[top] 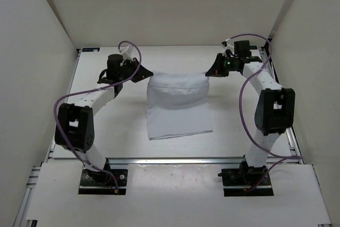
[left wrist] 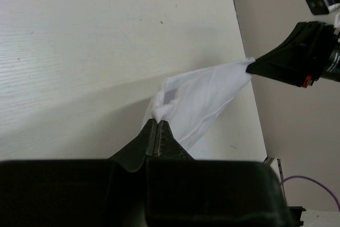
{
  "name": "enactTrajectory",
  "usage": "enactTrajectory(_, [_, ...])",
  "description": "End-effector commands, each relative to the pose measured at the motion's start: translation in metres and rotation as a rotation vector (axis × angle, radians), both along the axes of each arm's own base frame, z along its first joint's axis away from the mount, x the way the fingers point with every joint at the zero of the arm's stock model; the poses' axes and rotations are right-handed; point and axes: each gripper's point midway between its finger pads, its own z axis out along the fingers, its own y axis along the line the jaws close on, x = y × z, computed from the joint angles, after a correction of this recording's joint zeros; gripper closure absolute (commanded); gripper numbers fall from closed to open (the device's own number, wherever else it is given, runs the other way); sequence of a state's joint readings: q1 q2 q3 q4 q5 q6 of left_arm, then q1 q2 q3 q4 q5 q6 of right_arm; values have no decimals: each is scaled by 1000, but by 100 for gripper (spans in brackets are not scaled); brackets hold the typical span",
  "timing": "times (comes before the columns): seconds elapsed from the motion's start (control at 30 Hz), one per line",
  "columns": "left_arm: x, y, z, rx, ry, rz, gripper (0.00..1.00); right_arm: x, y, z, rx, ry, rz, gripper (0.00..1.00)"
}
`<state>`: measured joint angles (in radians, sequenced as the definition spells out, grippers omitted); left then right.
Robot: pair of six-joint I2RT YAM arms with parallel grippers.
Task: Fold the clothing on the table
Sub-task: Fold the skirt
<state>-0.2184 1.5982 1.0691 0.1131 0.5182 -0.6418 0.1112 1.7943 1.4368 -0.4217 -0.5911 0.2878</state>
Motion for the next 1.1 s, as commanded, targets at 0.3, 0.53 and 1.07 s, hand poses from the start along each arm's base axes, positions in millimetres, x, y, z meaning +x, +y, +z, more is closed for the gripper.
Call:
enactTrajectory(0.3, [6,-4,-47,0,78,-23,100,46,6,-13,20,11,62,100])
enactTrajectory(0.53, [-12,-4,-41,-4,72,-50,100,-17,12,-23,-3,41,90,100])
enactTrajectory(1.07, [-127,-9,-77,5,178,-122,100,-115,-7,-54,-55,173,87,100])
